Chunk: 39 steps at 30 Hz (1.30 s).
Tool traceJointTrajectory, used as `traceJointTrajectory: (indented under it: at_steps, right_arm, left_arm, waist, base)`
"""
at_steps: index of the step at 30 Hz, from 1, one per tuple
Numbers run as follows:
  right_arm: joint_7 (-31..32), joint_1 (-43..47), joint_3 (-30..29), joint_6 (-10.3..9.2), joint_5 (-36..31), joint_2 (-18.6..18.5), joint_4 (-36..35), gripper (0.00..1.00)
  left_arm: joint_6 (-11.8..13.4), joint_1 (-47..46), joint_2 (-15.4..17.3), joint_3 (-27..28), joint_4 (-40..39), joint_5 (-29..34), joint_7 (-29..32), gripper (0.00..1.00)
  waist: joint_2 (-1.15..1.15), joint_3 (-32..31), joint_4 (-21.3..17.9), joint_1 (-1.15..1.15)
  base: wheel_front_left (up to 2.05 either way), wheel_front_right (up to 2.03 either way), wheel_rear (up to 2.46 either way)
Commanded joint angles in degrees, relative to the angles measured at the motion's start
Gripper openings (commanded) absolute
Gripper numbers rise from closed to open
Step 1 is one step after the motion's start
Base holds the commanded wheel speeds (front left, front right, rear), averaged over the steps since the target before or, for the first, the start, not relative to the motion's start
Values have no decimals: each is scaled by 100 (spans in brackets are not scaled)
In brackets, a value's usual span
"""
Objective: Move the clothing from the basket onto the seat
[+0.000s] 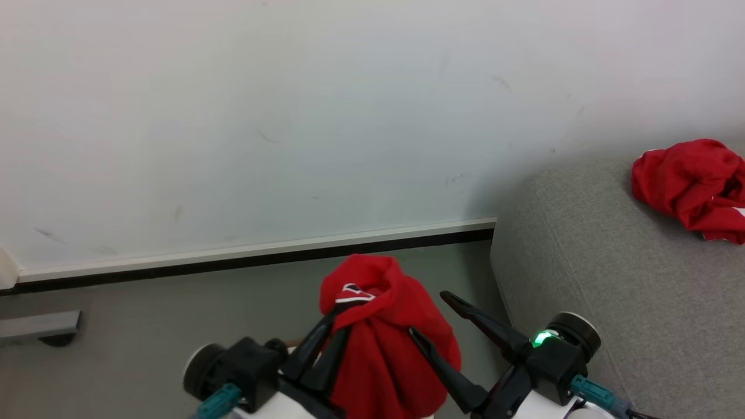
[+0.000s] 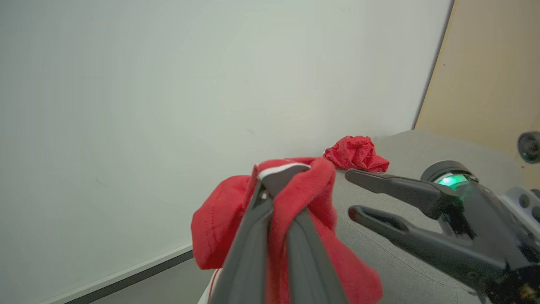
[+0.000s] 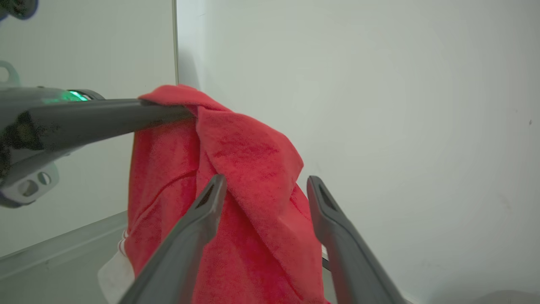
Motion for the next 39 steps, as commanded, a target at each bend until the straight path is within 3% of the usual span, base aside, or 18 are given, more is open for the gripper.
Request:
traceJointTrajectory:
  at_steps: [1,12,13,14,15,19,22,23,24,25,32,39]
  right_arm:
    - [7,-140,80,-14,68,-72,52,100]
    - [128,-516,800,-14,828,-99,221,100]
    - [114,-539,846,-14,889,-105,234,47]
    - [84,-550,857,-14,967,-103,254,12]
    - [49,-559,838,-14,1043,-100,281,0]
    - [-43,-609,774,-14,1223,-135,400,0]
    - [-91,-570,673,-14,1395,-166,448,0]
    - [-95,-558,626,-14,1436,-196,465,0]
    - [-107,-537,589,-14,1479,-224,480,0]
    - [-113,-516,539,-14,1509,-253,492,0]
    - [-179,-488,71,-14,1544,-468,473,0]
    - [-176,-500,-356,-14,1466,-657,300,0]
  left_arm:
    - [-62,-145,-59,-114,22,81,21,0]
    - [-378,-659,-360,-812,327,50,154,0]
    - [-392,-675,-371,-832,349,24,159,0]
    - [-395,-683,-378,-845,371,-6,160,0]
    - [-401,-685,-378,-862,392,-18,160,0]
    - [-384,-645,-343,-865,466,-36,119,3]
    - [-339,-607,-297,-818,503,-17,58,46]
    - [-319,-596,-286,-808,515,-6,41,64]
    - [-309,-581,-271,-797,527,8,10,91]
    - [-295,-558,-273,-779,545,-9,-18,100]
    - [-236,-472,-216,-752,790,-42,-201,100]
    - [-159,-441,-384,-857,1145,-15,-506,100]
  waist:
    - [0,13,8,0]
    - [0,30,29,0]
    - [0,33,22,0]
    - [0,34,15,0]
    - [0,33,10,0]
    - [0,25,-24,0]
    - [0,29,-73,0]
    - [0,34,-94,0]
    - [0,40,-119,0]
    - [0,50,-147,0]
    - [0,188,-531,0]
    - [0,378,-1229,0]
  base:
    - [0,0,0]
    - [0,0,0]
    - [0,0,0]
    - [0,0,0]
    - [0,0,0]
    - [0,0,0]
    - [0,0,0]
    - [0,0,0]
    - [0,0,0]
    - [0,0,0]
    - [0,0,0]
    - [0,0,0]
